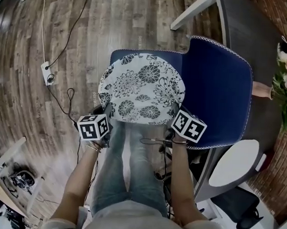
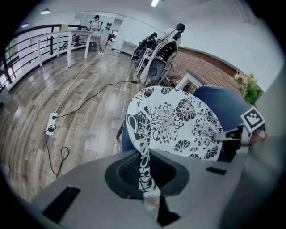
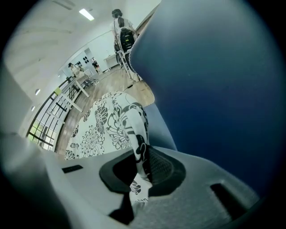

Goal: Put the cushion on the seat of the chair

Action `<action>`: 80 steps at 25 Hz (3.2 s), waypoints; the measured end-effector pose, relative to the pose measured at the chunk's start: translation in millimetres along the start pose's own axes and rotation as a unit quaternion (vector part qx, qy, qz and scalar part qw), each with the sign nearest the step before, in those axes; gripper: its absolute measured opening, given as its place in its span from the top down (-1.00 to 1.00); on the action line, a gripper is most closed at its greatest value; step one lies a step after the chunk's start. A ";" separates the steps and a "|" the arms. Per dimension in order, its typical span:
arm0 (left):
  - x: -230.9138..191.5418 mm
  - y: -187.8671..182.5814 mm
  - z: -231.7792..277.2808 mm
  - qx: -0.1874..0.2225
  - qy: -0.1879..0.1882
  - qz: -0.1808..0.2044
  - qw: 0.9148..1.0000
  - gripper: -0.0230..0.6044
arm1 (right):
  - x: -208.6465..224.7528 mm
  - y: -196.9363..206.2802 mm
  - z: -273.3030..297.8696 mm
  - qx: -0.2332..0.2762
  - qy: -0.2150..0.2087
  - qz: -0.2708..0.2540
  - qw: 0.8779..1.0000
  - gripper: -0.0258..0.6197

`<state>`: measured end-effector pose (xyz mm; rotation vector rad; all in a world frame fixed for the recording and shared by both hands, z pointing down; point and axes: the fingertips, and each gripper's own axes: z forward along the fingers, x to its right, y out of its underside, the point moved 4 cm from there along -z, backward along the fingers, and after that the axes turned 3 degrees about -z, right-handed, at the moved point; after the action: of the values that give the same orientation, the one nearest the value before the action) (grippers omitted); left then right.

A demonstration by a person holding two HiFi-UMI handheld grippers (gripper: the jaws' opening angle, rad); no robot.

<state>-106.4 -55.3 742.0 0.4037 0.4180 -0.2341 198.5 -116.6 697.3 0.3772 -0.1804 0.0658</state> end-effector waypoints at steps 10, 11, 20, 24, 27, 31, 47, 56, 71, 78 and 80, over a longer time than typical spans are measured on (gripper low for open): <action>-10.9 -7.1 22.7 -0.004 -0.006 0.006 1.000 0.86 | 4.3 -1.1 29.6 -0.003 0.022 -0.010 1.000 0.82; -12.2 -7.6 24.6 -0.005 -0.006 0.008 1.000 0.86 | 5.0 -1.0 32.1 -0.002 0.025 -0.012 1.000 0.82; -21.9 -8.1 46.0 -0.016 -0.014 0.008 1.000 0.86 | 9.0 -1.2 54.8 -0.005 0.041 -0.024 0.999 0.82; -26.5 -10.2 58.8 -0.016 -0.017 0.006 1.000 0.86 | 12.9 -2.1 68.2 -0.009 0.045 -0.024 0.999 0.82; -28.4 -9.9 68.1 -0.015 -0.020 0.003 1.000 0.86 | 19.8 -2.3 78.4 -0.012 0.045 -0.026 0.999 0.82; -32.2 -11.0 79.2 -0.013 -0.020 0.007 1.000 0.86 | 24.2 -2.2 89.9 -0.007 0.046 -0.035 0.998 0.82; -49.7 -7.4 106.4 -0.001 -0.017 -0.016 1.000 0.86 | 37.5 4.6 127.7 -0.021 0.078 -0.050 0.995 0.81; -52.4 -6.4 111.9 -0.004 -0.025 -0.012 1.000 0.86 | 39.1 8.7 132.2 -0.016 0.095 -0.063 0.993 0.77; -54.4 -9.5 104.1 0.018 -0.016 -0.004 1.000 0.51 | 36.2 7.5 127.3 0.004 0.100 -0.086 0.991 0.42; -59.5 -12.0 96.2 0.031 -0.025 -0.007 0.999 0.23 | 33.7 4.8 116.7 0.020 0.128 -0.111 0.985 0.17; -60.1 -11.1 92.9 0.033 -0.026 -0.009 0.999 0.19 | 32.9 4.7 112.5 0.025 0.134 -0.111 0.984 0.14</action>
<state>-131.1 -96.5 842.3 0.4570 0.3634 -0.2764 212.0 -153.0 807.9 0.4327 0.1309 -0.0994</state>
